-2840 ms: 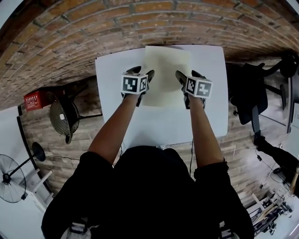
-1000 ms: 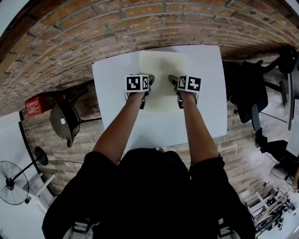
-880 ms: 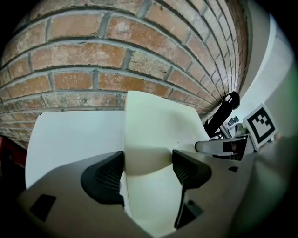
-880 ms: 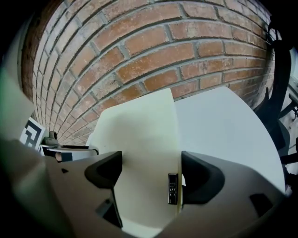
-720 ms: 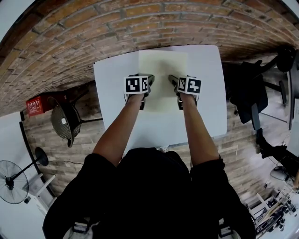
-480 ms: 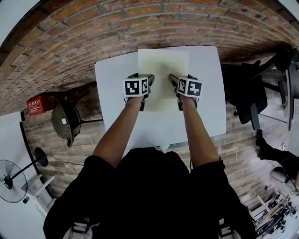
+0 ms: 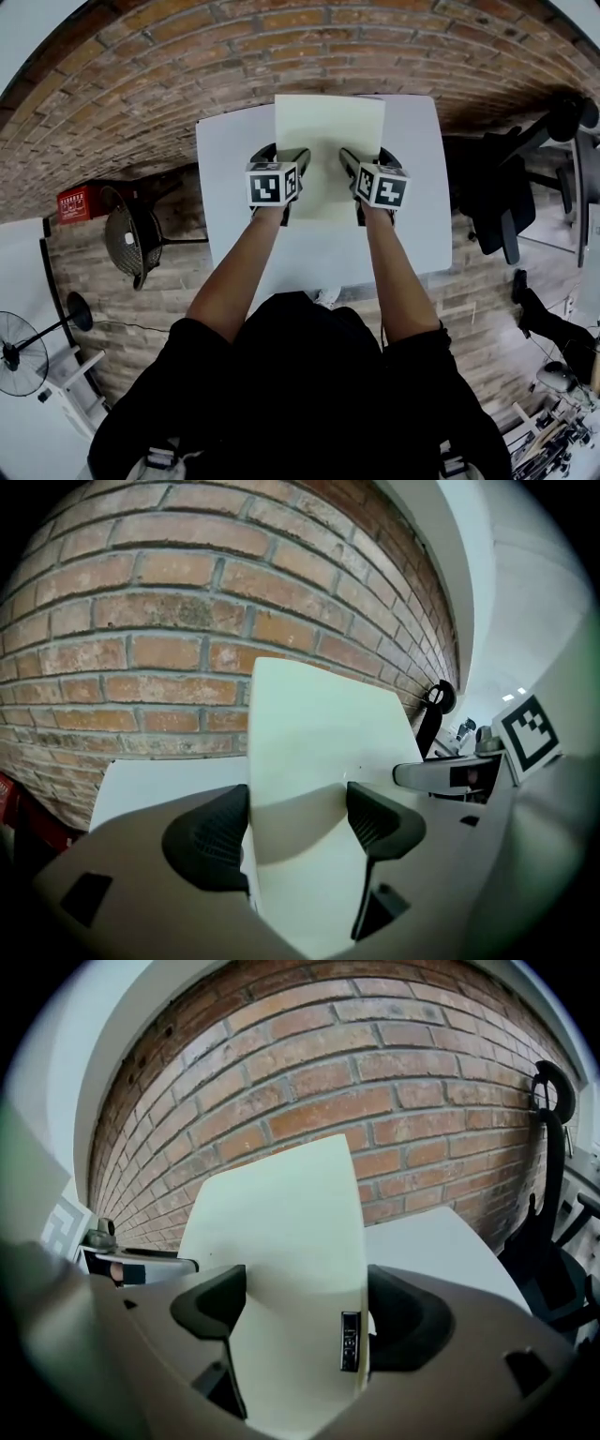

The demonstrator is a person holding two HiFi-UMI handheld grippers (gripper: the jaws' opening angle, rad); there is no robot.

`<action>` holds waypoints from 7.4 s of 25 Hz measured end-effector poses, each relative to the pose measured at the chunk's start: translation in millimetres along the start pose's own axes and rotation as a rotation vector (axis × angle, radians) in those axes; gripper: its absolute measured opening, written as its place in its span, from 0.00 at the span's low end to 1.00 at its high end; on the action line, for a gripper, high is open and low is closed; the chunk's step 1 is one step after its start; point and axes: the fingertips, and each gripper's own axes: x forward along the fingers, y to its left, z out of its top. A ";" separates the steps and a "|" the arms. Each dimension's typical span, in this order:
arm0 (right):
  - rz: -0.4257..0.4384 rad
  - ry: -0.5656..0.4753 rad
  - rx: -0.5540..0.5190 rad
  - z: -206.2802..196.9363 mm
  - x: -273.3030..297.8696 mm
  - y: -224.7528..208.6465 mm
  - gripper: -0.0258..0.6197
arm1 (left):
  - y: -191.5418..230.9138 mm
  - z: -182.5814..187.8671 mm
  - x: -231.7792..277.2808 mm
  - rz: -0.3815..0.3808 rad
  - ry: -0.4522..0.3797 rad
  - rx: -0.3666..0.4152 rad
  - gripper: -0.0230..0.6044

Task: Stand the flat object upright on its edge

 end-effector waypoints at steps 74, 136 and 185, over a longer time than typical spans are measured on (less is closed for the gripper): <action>0.155 -0.576 -0.401 -119.5 -142.0 82.1 0.66 | -44.7 -128.1 -172.3 0.126 -0.686 0.354 0.56; 0.407 -0.531 -0.532 -98.2 -288.7 155.7 0.44 | -127.9 -110.8 -321.8 -0.041 -0.652 0.454 0.36; 0.574 -0.598 -0.487 -57.0 -396.6 225.2 0.05 | -176.4 -70.8 -406.1 -0.229 -0.678 0.458 0.07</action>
